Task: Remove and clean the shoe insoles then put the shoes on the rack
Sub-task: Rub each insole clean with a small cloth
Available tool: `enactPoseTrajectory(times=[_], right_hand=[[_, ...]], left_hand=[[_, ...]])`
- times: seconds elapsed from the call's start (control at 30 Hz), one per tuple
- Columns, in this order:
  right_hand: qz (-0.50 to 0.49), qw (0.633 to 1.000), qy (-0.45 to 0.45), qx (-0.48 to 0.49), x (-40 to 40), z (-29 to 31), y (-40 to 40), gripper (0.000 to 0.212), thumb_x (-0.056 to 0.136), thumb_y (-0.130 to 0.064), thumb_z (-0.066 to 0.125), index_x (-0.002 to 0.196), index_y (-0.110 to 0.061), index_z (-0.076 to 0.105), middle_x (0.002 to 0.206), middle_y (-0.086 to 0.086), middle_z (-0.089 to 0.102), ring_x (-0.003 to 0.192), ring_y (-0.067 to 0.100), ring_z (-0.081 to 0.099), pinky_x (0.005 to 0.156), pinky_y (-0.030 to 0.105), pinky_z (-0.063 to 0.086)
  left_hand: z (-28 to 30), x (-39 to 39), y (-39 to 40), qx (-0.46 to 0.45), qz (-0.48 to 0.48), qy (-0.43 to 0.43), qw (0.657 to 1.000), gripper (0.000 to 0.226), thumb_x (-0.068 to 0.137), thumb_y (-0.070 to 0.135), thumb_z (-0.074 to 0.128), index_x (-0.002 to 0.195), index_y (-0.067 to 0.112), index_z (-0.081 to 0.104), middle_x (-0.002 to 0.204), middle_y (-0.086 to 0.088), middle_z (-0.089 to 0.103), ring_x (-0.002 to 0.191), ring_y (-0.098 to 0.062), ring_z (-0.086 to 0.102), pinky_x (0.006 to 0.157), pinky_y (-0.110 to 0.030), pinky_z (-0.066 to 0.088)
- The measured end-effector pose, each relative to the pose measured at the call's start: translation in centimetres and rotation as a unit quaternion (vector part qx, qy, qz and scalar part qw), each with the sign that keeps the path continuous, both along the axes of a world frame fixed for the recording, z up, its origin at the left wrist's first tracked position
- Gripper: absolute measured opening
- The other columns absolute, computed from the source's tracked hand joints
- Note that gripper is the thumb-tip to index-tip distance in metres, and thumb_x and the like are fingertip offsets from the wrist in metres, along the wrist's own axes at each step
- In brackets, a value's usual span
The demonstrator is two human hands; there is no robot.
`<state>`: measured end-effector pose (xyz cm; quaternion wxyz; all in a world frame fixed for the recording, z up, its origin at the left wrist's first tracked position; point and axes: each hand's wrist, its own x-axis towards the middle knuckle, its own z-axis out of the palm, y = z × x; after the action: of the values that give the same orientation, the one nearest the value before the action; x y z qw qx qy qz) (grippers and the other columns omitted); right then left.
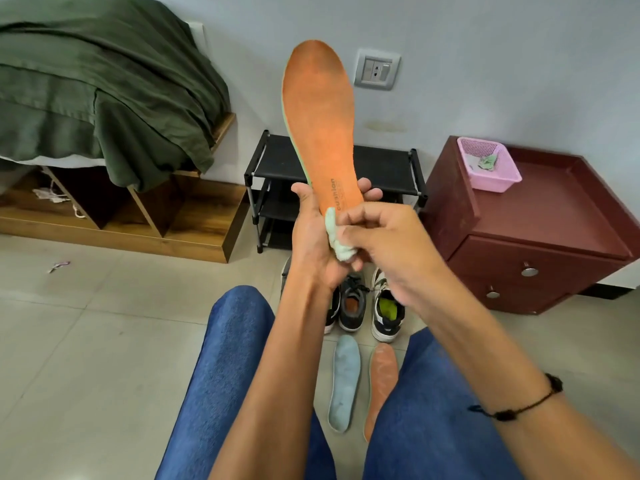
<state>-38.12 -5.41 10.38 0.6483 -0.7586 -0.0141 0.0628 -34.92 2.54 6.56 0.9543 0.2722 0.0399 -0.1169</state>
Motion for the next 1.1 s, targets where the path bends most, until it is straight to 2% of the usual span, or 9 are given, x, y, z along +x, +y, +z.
enactPoseTrajectory(times=[0.1,0.2,0.33,0.43,0.57,0.7,0.83,0.93,1.1], right_hand=[[-0.037,0.998,-0.026,0.030,1.1,0.8,-1.4,0.021,0.080,0.010,0.058,0.073,-0.009,0.064,0.067,0.004,0.062,0.043,0.008,0.051,0.038,0.017,0.038],[-0.072,0.950,-0.197,-0.232,2.3,0.9,-2.3,0.020,0.080,0.003,0.057,0.076,-0.014,0.067,0.073,-0.005,0.066,0.058,0.004,0.057,0.057,0.020,0.047],[-0.051,0.881,-0.275,-0.381,1.4,-0.5,-1.1,0.011,0.083,-0.004,0.055,0.085,-0.006,0.066,0.093,0.007,0.067,0.085,0.025,0.063,0.074,0.037,0.049],[-0.035,0.896,-0.257,-0.361,0.0,-1.1,0.0,0.011,0.086,-0.009,0.054,0.086,-0.008,0.066,0.089,0.004,0.067,0.079,0.023,0.062,0.072,0.035,0.048],[0.021,0.968,-0.126,-0.217,-0.7,-0.3,0.0,0.016,0.082,-0.002,0.058,0.076,-0.015,0.064,0.063,-0.005,0.059,0.050,0.009,0.051,0.054,0.026,0.048],[0.008,1.000,-0.019,-0.004,0.4,1.2,-1.1,0.024,0.081,0.009,0.060,0.072,-0.013,0.063,0.066,0.003,0.061,0.041,0.009,0.051,0.038,0.019,0.040],[-0.061,0.938,-0.230,-0.253,2.4,1.9,-2.1,0.016,0.081,0.000,0.057,0.079,-0.012,0.067,0.072,-0.006,0.063,0.061,0.012,0.059,0.061,0.029,0.051],[-0.020,0.874,-0.278,-0.398,1.7,0.8,-0.8,0.016,0.083,-0.008,0.049,0.085,-0.007,0.064,0.089,0.008,0.066,0.083,0.029,0.061,0.075,0.037,0.048],[-0.005,0.930,-0.194,-0.311,-0.2,-0.3,0.6,0.015,0.083,-0.002,0.052,0.079,-0.013,0.061,0.079,0.006,0.067,0.069,0.019,0.060,0.069,0.033,0.049]], left_hand=[[0.0,0.1,0.1,0.002,0.008,-0.010,1.000,0.081,0.088,0.070,0.012,0.096,0.005,0.061,0.083,-0.009,0.068,0.069,-0.022,0.067,0.049,-0.028,0.054],[-0.2,0.1,0.2,-0.002,0.042,-0.017,0.999,0.074,0.092,0.065,0.014,0.105,0.009,0.060,0.093,-0.008,0.069,0.087,-0.022,0.064,0.076,-0.036,0.054],[-0.2,0.3,-0.1,-0.001,0.042,-0.019,0.999,0.077,0.090,0.066,0.014,0.106,0.005,0.059,0.088,-0.009,0.069,0.087,-0.021,0.066,0.081,-0.032,0.054],[-0.3,0.1,-0.5,0.015,0.044,-0.020,0.999,0.084,0.090,0.066,0.014,0.091,0.004,0.070,0.083,-0.009,0.070,0.080,-0.018,0.068,0.088,-0.035,0.050],[-0.4,0.0,-0.5,0.010,0.025,-0.015,1.000,0.088,0.090,0.067,0.014,0.070,0.008,0.077,0.076,-0.008,0.072,0.069,-0.017,0.070,0.096,-0.043,0.044],[0.2,0.2,-0.3,0.001,0.002,0.007,1.000,0.084,0.089,0.070,0.016,0.090,0.003,0.068,0.087,-0.013,0.068,0.070,-0.023,0.068,0.052,-0.030,0.056],[-0.1,0.3,-0.6,0.009,0.045,0.008,0.999,0.067,0.094,0.061,0.020,0.105,0.009,0.061,0.098,-0.012,0.066,0.088,-0.024,0.065,0.076,-0.036,0.055],[-0.1,0.3,-0.7,0.003,0.032,0.016,0.999,0.071,0.093,0.062,0.022,0.113,0.004,0.059,0.103,-0.014,0.066,0.097,-0.024,0.064,0.092,-0.036,0.049],[-0.5,-0.1,-0.6,0.037,-0.002,0.020,0.999,0.080,0.091,0.067,0.019,0.099,0.001,0.063,0.090,-0.015,0.070,0.090,-0.026,0.065,0.093,-0.039,0.047]])
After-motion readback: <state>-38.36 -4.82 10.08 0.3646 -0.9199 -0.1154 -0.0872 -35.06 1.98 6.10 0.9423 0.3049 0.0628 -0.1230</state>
